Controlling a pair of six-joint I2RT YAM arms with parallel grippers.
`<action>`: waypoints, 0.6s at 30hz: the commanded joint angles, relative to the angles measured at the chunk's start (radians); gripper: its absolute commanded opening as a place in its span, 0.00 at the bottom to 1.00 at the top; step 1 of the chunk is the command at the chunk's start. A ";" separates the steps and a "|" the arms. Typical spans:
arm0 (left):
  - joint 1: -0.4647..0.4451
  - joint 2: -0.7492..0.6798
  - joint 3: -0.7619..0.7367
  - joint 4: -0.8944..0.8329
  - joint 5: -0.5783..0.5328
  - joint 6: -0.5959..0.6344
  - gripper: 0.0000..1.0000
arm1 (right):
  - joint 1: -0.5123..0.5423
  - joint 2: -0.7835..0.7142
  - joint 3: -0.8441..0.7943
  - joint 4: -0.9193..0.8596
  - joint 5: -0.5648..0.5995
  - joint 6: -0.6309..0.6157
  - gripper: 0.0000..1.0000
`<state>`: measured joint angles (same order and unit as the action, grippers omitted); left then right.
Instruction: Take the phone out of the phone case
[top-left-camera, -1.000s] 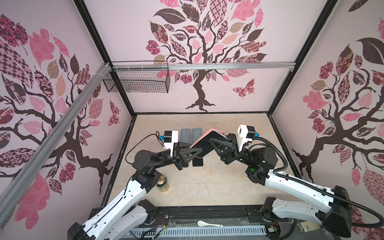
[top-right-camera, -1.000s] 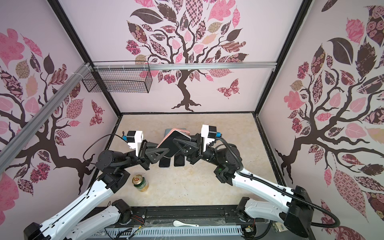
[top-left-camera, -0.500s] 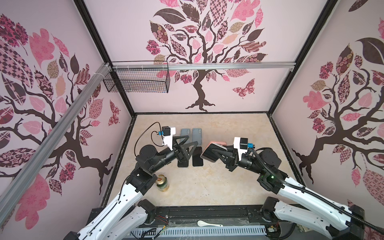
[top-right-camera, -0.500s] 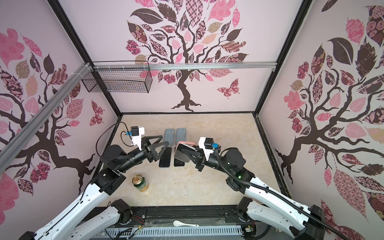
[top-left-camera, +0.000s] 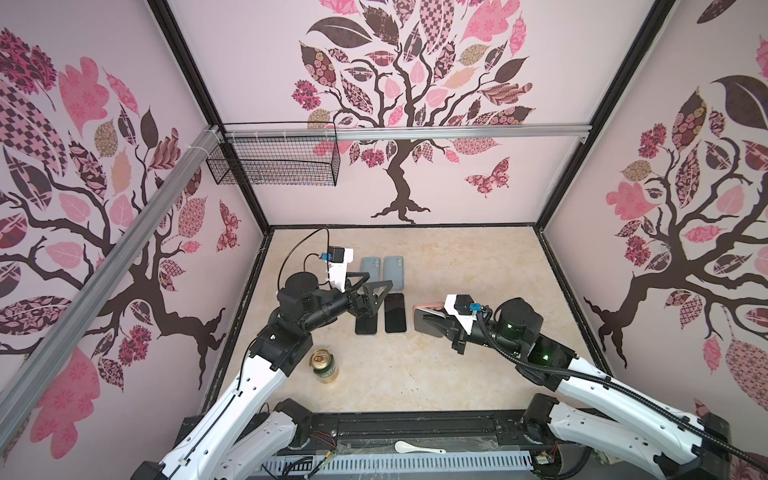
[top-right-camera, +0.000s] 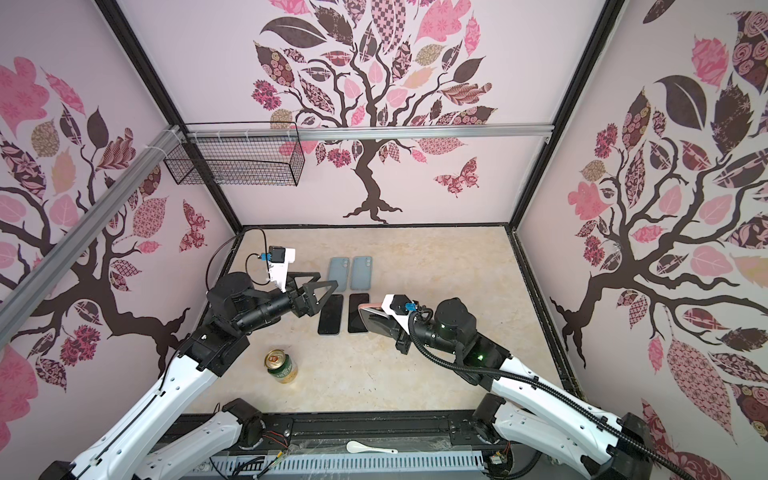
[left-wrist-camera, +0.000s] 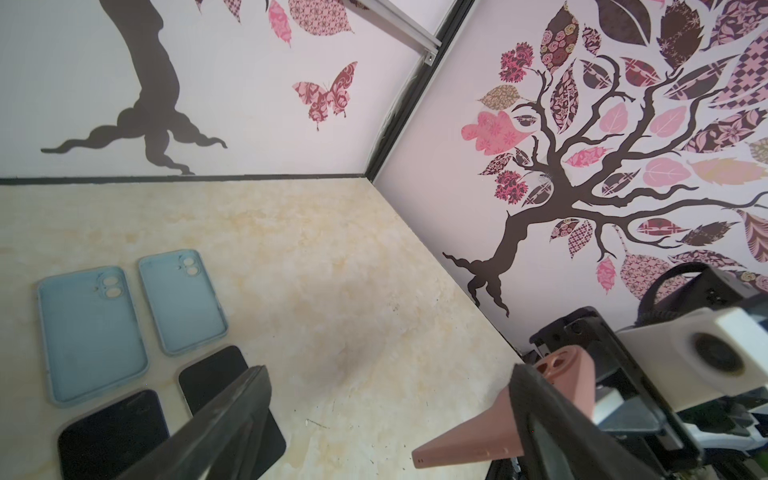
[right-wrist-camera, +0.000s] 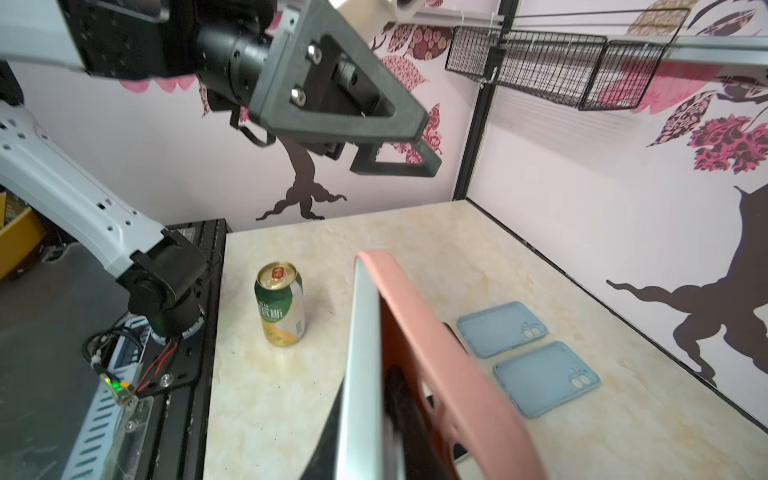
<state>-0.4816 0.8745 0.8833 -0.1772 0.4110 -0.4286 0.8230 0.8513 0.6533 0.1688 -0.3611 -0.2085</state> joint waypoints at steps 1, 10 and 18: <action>0.013 0.005 0.073 -0.088 0.056 0.070 0.97 | -0.002 0.013 0.031 -0.022 -0.016 -0.139 0.00; 0.014 0.008 0.056 -0.086 0.230 0.164 0.98 | 0.000 0.078 0.033 -0.143 -0.072 -0.467 0.00; -0.019 0.099 0.102 -0.200 0.280 0.239 0.89 | 0.000 0.108 0.012 -0.079 -0.126 -0.515 0.00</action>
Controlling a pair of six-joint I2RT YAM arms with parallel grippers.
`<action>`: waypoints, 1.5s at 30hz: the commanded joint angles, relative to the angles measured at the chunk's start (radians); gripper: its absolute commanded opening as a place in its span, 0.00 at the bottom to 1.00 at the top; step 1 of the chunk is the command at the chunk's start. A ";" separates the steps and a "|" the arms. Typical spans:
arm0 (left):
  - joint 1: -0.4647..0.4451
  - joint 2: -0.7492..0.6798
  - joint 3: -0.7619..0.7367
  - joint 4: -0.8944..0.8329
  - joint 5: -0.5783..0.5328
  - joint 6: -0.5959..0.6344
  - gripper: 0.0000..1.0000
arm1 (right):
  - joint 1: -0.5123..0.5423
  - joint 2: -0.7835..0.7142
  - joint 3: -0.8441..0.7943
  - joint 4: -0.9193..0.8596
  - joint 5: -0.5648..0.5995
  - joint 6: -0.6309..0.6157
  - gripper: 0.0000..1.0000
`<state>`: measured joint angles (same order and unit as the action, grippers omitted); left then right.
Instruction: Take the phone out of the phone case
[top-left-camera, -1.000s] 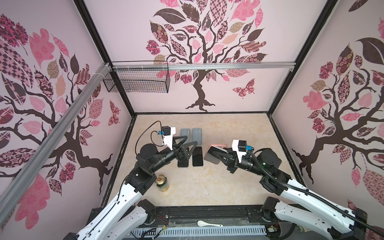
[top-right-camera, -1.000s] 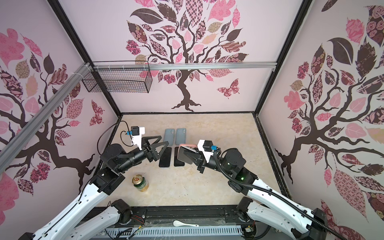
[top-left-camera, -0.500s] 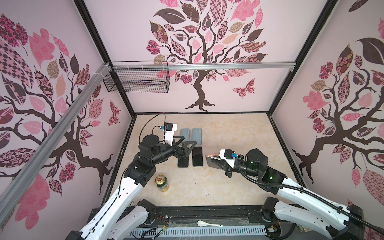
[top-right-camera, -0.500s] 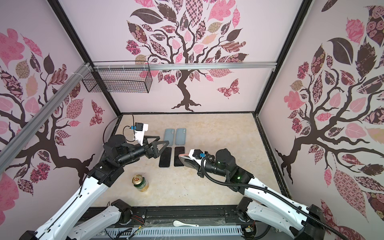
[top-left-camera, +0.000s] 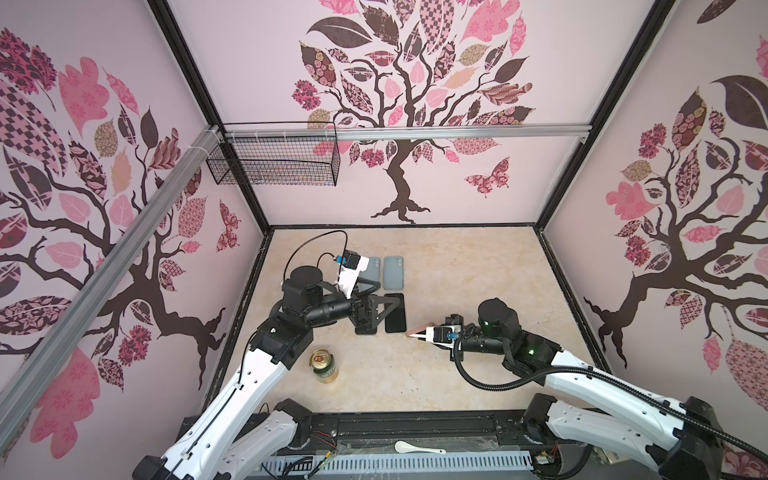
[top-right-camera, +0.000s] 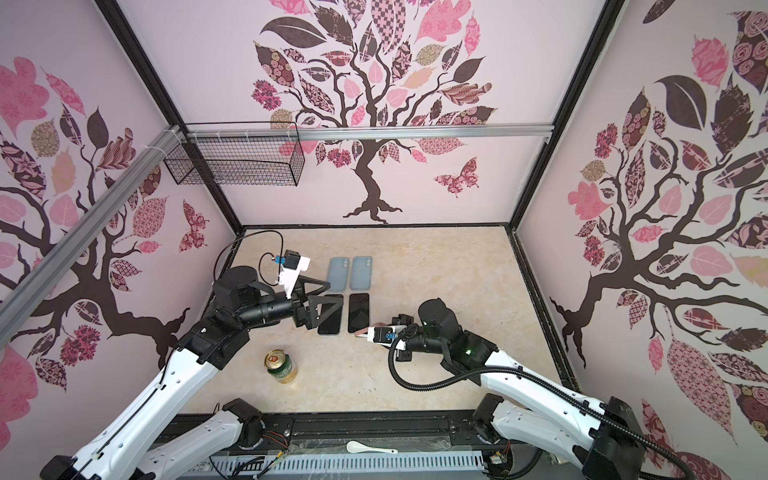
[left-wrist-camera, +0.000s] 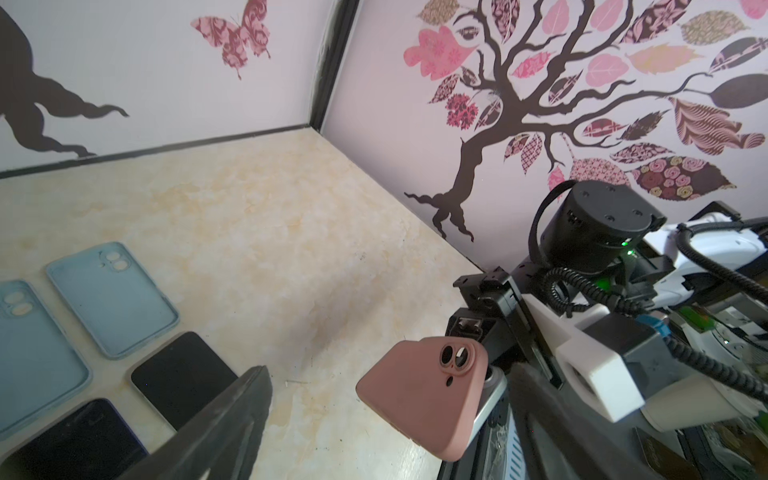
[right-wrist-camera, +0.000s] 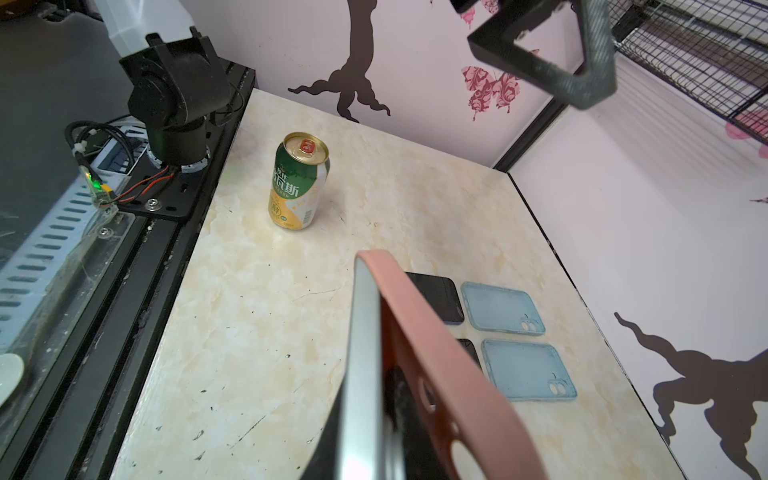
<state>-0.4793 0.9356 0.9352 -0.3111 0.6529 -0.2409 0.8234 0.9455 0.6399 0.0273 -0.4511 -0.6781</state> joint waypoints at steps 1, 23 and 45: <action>-0.042 0.049 0.054 -0.075 0.028 0.056 0.88 | -0.001 0.018 0.027 0.062 -0.033 -0.046 0.00; -0.267 0.149 0.091 -0.132 -0.093 0.149 0.62 | 0.000 0.035 0.035 0.011 -0.096 -0.010 0.00; -0.355 0.205 0.121 -0.225 -0.185 0.248 0.47 | -0.001 0.035 0.044 0.003 -0.097 0.007 0.00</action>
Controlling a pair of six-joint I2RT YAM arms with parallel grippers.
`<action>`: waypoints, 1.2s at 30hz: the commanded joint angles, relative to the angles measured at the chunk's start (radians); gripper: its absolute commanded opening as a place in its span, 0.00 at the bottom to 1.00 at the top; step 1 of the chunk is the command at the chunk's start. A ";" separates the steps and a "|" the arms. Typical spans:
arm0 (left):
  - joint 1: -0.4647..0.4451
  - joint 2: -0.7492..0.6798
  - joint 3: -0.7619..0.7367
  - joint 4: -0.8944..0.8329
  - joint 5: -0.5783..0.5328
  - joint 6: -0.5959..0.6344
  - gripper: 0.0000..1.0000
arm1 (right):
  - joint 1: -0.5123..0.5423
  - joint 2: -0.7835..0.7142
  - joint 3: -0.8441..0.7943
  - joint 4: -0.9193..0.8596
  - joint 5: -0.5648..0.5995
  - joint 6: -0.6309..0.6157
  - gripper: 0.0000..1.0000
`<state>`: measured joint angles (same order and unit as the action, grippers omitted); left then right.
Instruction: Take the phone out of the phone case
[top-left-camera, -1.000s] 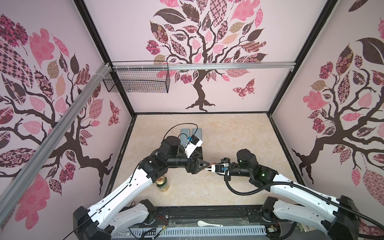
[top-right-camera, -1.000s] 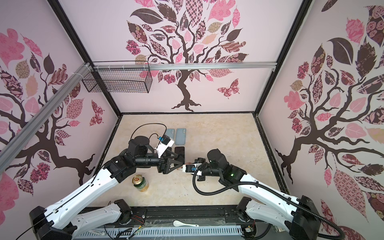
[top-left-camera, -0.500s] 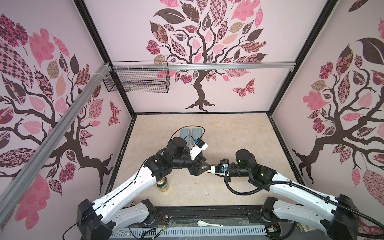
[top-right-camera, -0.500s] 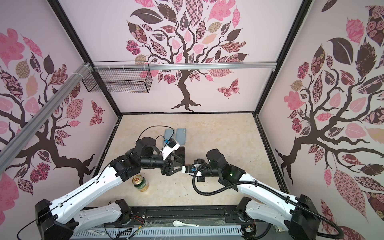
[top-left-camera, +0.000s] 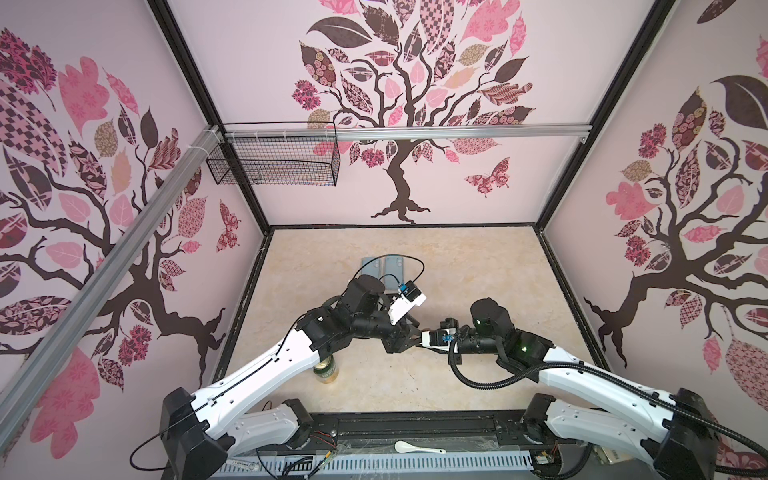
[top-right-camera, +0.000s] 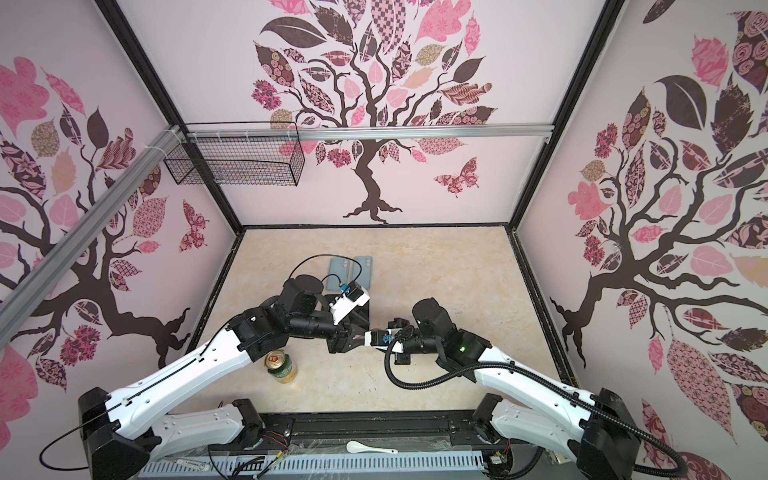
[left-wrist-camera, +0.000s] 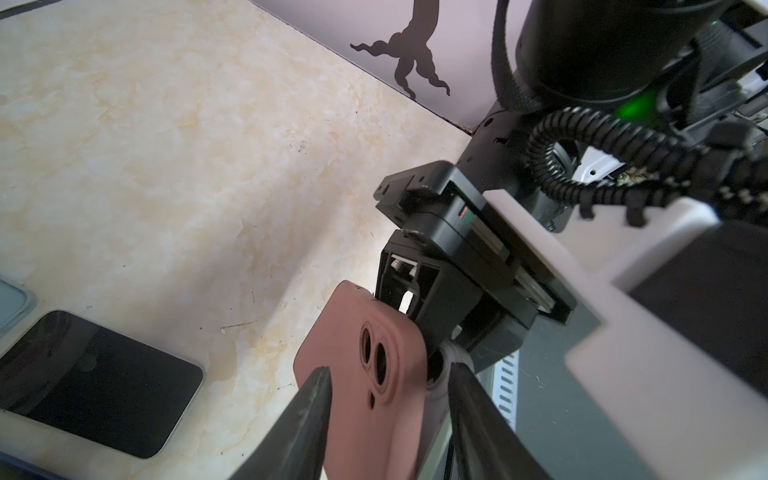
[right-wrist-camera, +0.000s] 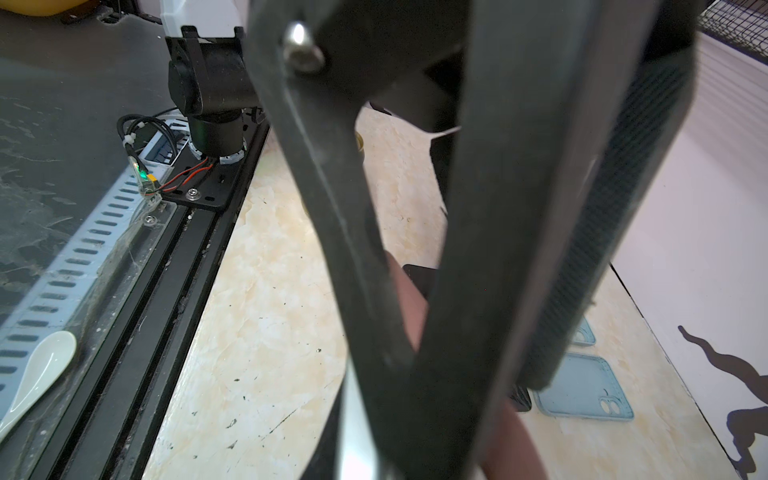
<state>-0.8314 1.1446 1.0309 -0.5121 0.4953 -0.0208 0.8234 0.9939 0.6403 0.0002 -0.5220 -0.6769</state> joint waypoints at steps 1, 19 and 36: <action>-0.002 -0.010 0.022 -0.022 -0.041 0.030 0.45 | -0.001 -0.014 0.043 0.029 -0.027 0.005 0.00; -0.002 0.024 0.027 -0.076 -0.074 0.079 0.43 | 0.000 -0.015 0.050 0.045 -0.040 0.015 0.00; -0.014 0.053 0.028 -0.083 -0.064 0.106 0.32 | 0.000 -0.023 0.045 0.081 -0.076 0.059 0.00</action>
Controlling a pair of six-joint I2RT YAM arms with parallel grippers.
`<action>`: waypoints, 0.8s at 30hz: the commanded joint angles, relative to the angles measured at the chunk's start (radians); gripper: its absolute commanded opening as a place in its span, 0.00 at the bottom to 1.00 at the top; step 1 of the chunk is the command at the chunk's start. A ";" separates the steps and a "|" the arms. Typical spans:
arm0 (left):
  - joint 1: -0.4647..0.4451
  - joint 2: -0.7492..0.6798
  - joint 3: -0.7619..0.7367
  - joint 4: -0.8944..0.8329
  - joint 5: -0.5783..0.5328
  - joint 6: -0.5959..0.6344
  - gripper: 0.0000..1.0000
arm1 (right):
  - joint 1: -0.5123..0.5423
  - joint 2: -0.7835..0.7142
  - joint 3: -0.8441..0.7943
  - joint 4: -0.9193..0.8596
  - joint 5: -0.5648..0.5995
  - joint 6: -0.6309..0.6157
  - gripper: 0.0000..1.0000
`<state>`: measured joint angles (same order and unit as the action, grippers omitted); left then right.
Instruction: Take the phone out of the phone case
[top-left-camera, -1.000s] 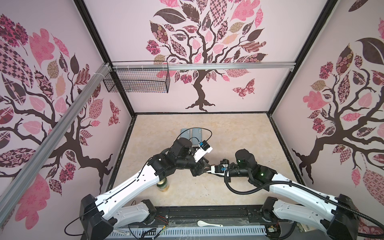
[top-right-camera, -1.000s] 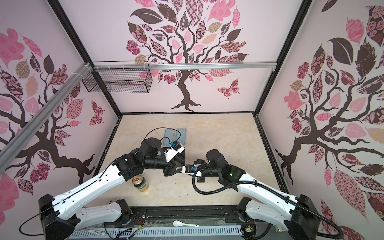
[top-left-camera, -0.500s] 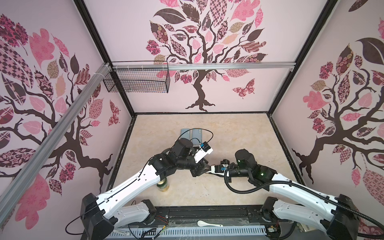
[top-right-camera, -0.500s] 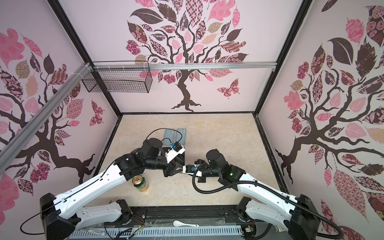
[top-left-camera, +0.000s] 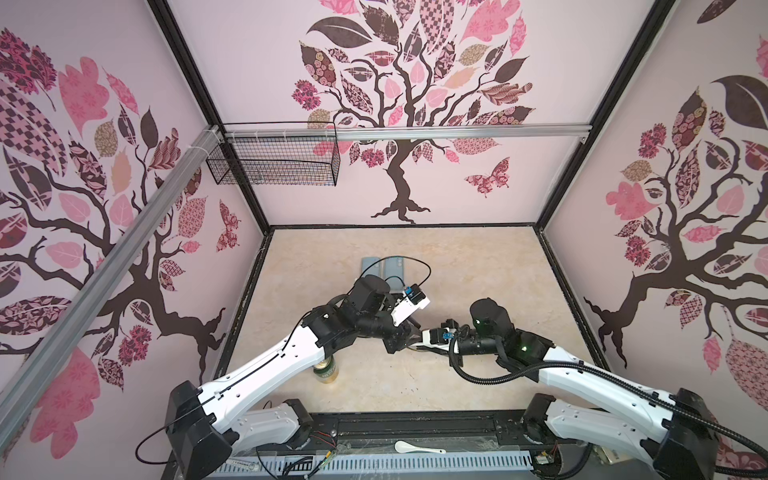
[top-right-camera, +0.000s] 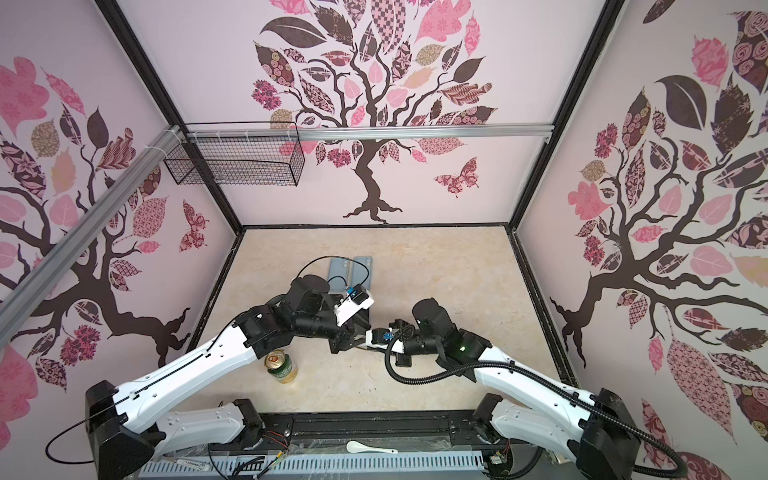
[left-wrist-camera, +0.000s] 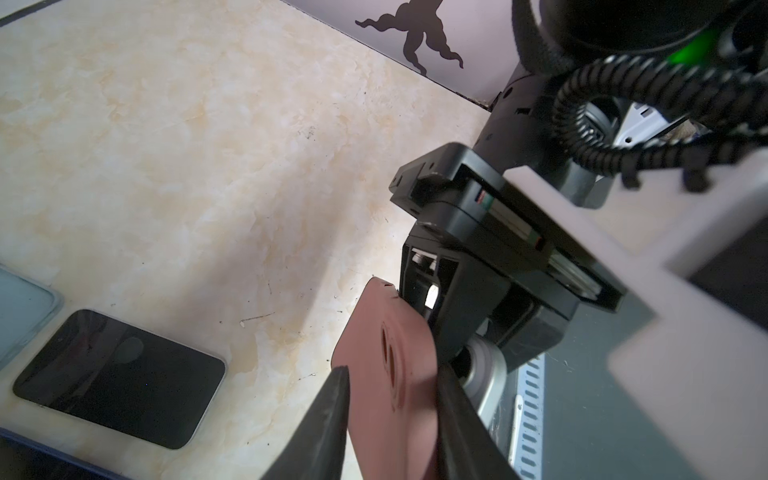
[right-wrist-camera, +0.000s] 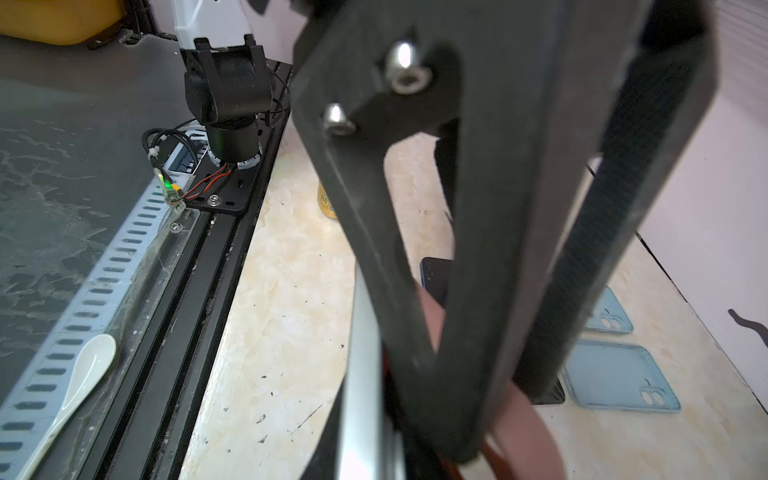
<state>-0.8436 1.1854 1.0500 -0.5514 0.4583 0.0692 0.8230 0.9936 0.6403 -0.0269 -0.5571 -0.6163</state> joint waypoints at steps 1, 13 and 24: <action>-0.002 0.009 0.009 -0.043 -0.031 0.015 0.29 | 0.000 -0.025 0.044 0.104 -0.038 -0.003 0.00; 0.003 -0.034 0.009 -0.024 -0.143 -0.011 0.00 | 0.000 -0.054 0.015 0.091 -0.032 -0.057 0.00; 0.140 -0.108 -0.024 0.014 -0.206 -0.095 0.00 | 0.000 -0.081 -0.005 0.096 -0.014 -0.009 0.00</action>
<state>-0.7162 1.1099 1.0492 -0.5556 0.3023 -0.0021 0.8234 0.9401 0.6216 0.0204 -0.5743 -0.6693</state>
